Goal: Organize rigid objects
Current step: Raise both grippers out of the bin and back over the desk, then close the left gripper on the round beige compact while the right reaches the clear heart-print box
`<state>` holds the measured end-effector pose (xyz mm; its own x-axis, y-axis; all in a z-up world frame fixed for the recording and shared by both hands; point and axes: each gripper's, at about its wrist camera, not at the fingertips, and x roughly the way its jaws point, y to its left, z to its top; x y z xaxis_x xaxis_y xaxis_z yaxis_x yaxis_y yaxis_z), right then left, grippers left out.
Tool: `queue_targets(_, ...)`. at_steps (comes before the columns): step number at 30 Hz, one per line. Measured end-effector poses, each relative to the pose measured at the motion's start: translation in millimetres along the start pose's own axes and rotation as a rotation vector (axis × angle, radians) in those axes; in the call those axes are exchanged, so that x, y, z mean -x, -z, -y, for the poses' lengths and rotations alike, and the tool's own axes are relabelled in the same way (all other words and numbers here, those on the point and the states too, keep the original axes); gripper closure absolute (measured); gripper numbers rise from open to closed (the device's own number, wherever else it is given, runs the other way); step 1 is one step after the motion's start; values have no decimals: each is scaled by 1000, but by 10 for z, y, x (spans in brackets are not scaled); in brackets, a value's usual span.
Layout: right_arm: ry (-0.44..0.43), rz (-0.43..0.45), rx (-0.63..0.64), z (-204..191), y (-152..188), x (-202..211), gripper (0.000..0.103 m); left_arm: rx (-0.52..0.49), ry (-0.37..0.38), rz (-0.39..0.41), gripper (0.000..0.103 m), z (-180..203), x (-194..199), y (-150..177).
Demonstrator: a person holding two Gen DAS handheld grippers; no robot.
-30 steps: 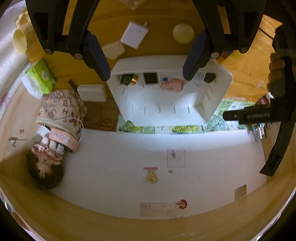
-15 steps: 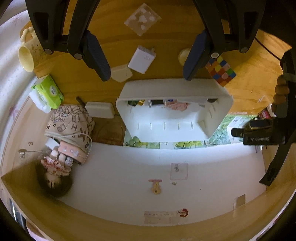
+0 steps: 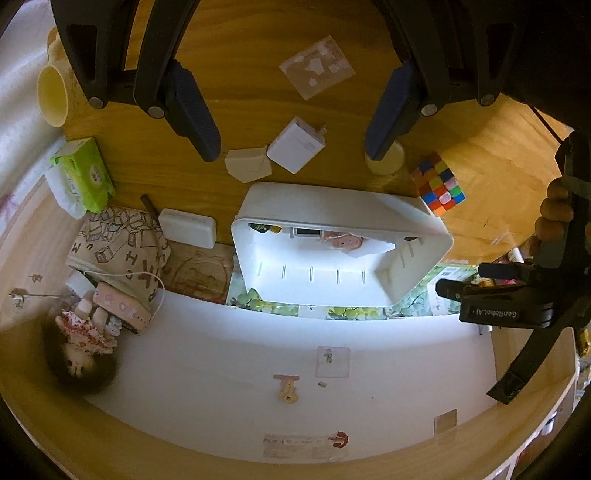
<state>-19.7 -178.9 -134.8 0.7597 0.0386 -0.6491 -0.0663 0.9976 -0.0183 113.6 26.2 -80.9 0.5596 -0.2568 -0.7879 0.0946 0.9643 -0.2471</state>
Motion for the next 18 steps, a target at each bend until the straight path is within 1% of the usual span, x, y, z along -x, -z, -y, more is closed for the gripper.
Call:
queue_targets(4, -50, -16, 20, 109, 23, -37, 22, 11, -22, -34, 18, 112, -29, 86)
queue_targets(10, -146, -65, 55, 255, 98, -121, 22, 28, -59, -113, 18, 272, -154, 247)
queue_targets(13, -200, -96, 78, 313, 161, -178, 22, 49, -82, -172, 18, 326, -275, 342)
queue_targets(18, -301, -165, 137, 366, 240, -341, 22, 102, -90, -248, 18, 384, -437, 476)
